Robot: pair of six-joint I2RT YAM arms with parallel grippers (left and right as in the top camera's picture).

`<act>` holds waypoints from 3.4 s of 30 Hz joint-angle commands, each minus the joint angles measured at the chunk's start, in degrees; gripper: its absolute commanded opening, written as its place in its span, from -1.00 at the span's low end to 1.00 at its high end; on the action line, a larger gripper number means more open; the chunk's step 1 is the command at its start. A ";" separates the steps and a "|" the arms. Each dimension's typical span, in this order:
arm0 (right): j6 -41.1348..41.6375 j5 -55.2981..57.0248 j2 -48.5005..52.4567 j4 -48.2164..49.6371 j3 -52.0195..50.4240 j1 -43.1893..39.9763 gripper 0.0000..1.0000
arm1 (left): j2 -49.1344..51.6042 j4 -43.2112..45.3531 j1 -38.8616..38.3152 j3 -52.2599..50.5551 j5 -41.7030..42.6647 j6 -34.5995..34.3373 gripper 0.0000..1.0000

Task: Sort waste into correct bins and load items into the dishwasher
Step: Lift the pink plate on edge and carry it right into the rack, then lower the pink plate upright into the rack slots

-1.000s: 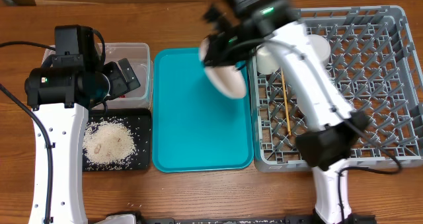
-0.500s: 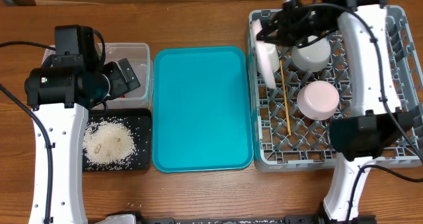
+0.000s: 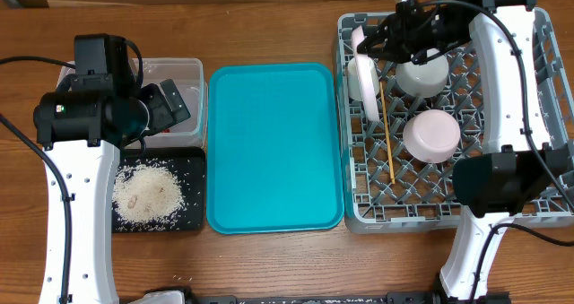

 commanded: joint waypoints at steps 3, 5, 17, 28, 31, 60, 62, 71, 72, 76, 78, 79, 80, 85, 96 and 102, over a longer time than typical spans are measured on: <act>-0.48 -2.56 -1.92 0.07 -2.27 -0.07 -0.92 | -0.09 0.04 0.24 0.50 -0.76 -0.17 1.00; -0.48 -2.54 -1.92 0.07 -3.28 -0.07 -0.92 | -0.09 0.04 0.24 0.50 -0.74 -0.17 1.00; -1.36 -2.36 -1.92 0.26 -9.29 -0.07 -0.92 | -0.09 0.07 0.24 0.50 -0.74 -0.17 1.00; -1.33 0.31 -1.84 1.01 -10.80 -0.07 -0.92 | -0.09 0.07 0.24 0.50 -0.76 -0.17 1.00; -1.33 0.70 -1.84 1.01 -10.80 -0.09 -0.87 | -0.09 0.07 0.24 0.50 -0.76 -0.17 1.00; -1.09 10.32 -1.86 0.04 -10.69 -1.16 -0.31 | -0.09 0.07 0.24 0.50 -0.76 -0.17 1.00; -1.11 13.57 -2.14 0.04 -10.69 -1.05 -0.28 | -0.09 0.04 0.24 0.50 -0.74 -0.17 1.00; 2.67 27.43 -14.88 0.07 -10.69 -0.98 -0.25 | -0.09 0.07 0.24 0.50 -0.74 -0.17 1.00; 3.93 30.53 -17.14 0.07 -10.69 -0.92 -0.24 | -0.09 0.04 0.24 0.50 -0.74 -0.17 1.00; 6.71 37.16 -23.56 0.07 -10.69 0.81 -0.23 | -0.09 0.07 0.24 0.50 -0.76 -0.17 1.00; 6.88 37.13 -24.39 0.07 -10.71 2.78 -0.23 | -0.09 0.07 0.24 0.50 -0.74 -0.17 1.00; 6.86 37.16 -24.41 0.07 -10.75 4.09 -0.22 | -0.09 0.07 0.24 0.50 -0.76 -0.17 1.00; 6.84 37.16 -24.28 0.07 -10.91 5.53 -0.22 | -0.09 0.07 0.24 0.50 -0.76 -0.17 1.00; 9.33 45.88 -23.85 2.60 -16.57 14.60 -0.21 | -0.09 0.04 0.24 0.50 -0.76 -0.17 1.00; 15.65 55.54 -23.30 21.18 -35.95 21.92 -0.16 | -0.09 0.07 0.24 0.50 -0.76 -0.17 1.00; 15.43 55.78 -22.93 28.11 -40.65 21.86 -0.34 | -0.09 0.04 0.24 0.50 -0.74 -0.17 1.00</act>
